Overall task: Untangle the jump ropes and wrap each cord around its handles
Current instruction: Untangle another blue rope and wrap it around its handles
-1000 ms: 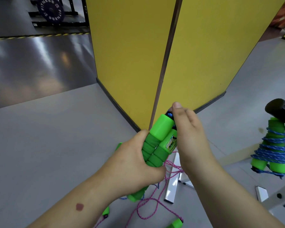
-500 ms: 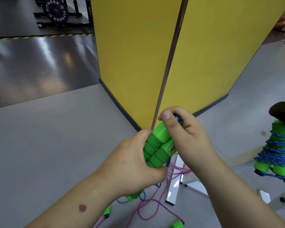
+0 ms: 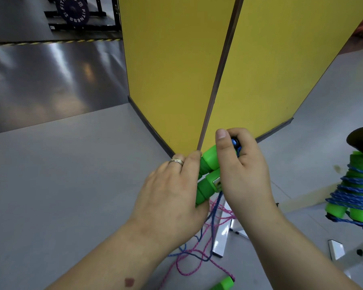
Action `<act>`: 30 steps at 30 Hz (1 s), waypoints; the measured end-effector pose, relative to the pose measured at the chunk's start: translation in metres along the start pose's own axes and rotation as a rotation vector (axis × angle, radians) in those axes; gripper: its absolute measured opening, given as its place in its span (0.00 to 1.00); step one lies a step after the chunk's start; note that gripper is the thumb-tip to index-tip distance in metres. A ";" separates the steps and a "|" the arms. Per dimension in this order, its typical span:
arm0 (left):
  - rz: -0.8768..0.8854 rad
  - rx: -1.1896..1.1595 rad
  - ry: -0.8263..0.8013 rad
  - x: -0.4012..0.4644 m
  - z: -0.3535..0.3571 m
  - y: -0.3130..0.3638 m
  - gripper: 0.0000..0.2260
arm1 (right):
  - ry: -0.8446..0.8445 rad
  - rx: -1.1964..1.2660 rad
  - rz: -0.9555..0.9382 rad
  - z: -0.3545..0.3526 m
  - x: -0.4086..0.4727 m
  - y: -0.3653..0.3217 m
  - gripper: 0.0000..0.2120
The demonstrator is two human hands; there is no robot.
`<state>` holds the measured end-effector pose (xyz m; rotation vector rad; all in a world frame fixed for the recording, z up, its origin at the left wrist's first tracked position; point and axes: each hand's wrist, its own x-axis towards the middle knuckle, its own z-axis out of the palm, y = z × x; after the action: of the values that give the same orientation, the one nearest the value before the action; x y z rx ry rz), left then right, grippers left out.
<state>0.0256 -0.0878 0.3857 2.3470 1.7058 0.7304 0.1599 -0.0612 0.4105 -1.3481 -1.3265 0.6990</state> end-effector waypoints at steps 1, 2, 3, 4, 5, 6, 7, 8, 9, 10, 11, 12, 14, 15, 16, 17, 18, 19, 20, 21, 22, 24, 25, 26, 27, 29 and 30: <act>-0.010 -0.002 -0.002 0.000 -0.002 -0.001 0.23 | -0.042 -0.007 0.028 0.000 0.001 0.000 0.13; -0.026 0.003 -0.015 0.000 -0.003 -0.002 0.20 | -0.087 -0.020 0.059 -0.002 0.003 0.001 0.15; -0.034 0.015 -0.035 0.000 -0.004 -0.003 0.19 | -0.131 -0.043 0.089 -0.004 0.004 0.001 0.17; -0.037 0.029 -0.048 0.000 -0.005 -0.004 0.20 | -0.167 -0.072 0.108 -0.006 0.006 0.002 0.19; -0.034 0.042 -0.050 0.000 -0.005 -0.005 0.20 | -0.199 -0.100 0.117 -0.008 0.008 0.002 0.20; -0.030 0.052 -0.046 0.000 -0.005 -0.005 0.21 | -0.226 -0.121 0.119 -0.010 0.009 0.004 0.21; -0.029 0.059 -0.040 0.001 -0.004 -0.005 0.21 | -0.249 -0.130 0.120 -0.011 0.009 0.005 0.22; -0.034 0.064 -0.041 0.002 -0.004 -0.006 0.21 | -0.267 -0.129 0.123 -0.012 0.009 0.005 0.23; -0.045 0.069 -0.050 0.002 -0.005 -0.006 0.21 | -0.283 -0.121 0.127 -0.013 0.009 0.005 0.22; -0.057 0.069 -0.060 0.003 -0.004 -0.006 0.20 | -0.297 -0.111 0.130 -0.013 0.008 0.005 0.21; -0.064 0.066 -0.065 0.003 -0.004 -0.006 0.20 | -0.309 -0.109 0.128 -0.014 0.007 0.004 0.20; -0.062 0.063 -0.062 0.003 -0.004 -0.006 0.19 | -0.315 -0.124 0.113 -0.015 0.007 0.003 0.19; -0.049 0.062 -0.046 0.004 -0.003 -0.005 0.19 | -0.288 -0.177 0.059 -0.016 0.007 0.003 0.18; -0.039 0.070 -0.033 0.004 -0.003 -0.005 0.20 | -0.255 -0.177 0.042 -0.016 0.007 0.003 0.17; -0.030 0.090 -0.014 0.005 -0.003 -0.004 0.21 | -0.215 -0.158 0.037 -0.016 0.007 0.002 0.16; -0.026 0.125 0.011 0.006 -0.004 -0.004 0.24 | -0.178 -0.133 0.040 -0.016 0.007 0.001 0.16; -0.025 0.161 0.041 0.007 -0.007 -0.003 0.26 | -0.152 -0.110 0.050 -0.016 0.007 -0.001 0.16; -0.024 0.192 0.066 0.008 -0.011 -0.001 0.28 | -0.145 -0.081 0.073 -0.017 0.008 -0.003 0.17; -0.025 0.213 0.068 0.008 -0.017 0.001 0.28 | -0.164 -0.040 0.118 -0.018 0.009 -0.006 0.18; -0.028 0.221 0.051 0.009 -0.023 0.003 0.27 | -0.208 0.002 0.181 -0.021 0.010 -0.008 0.19; -0.035 0.211 0.021 0.010 -0.029 0.004 0.26 | -0.273 0.046 0.248 -0.026 0.012 -0.011 0.21; -0.060 0.144 -0.040 0.011 -0.048 0.004 0.22 | -0.423 0.165 0.336 -0.036 0.015 -0.017 0.26; -0.076 0.107 -0.066 0.013 -0.059 0.004 0.21 | -0.467 0.223 0.342 -0.041 0.015 -0.021 0.27; -0.089 0.097 -0.091 0.015 -0.069 0.003 0.20 | -0.483 0.248 0.328 -0.047 0.014 -0.026 0.26; -0.102 0.113 -0.114 0.017 -0.079 0.003 0.19 | -0.482 0.212 0.291 -0.053 0.012 -0.031 0.25; -0.128 0.174 -0.135 0.019 -0.098 0.005 0.19 | -0.466 -0.110 0.090 -0.061 0.004 -0.043 0.20; -0.136 0.212 -0.135 0.020 -0.106 0.005 0.20 | -0.477 -0.335 -0.032 -0.065 -0.001 -0.050 0.17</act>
<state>-0.0145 -0.0884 0.4858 2.3194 1.9430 0.3761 0.2038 -0.0896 0.4737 -1.4725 -1.9078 0.8354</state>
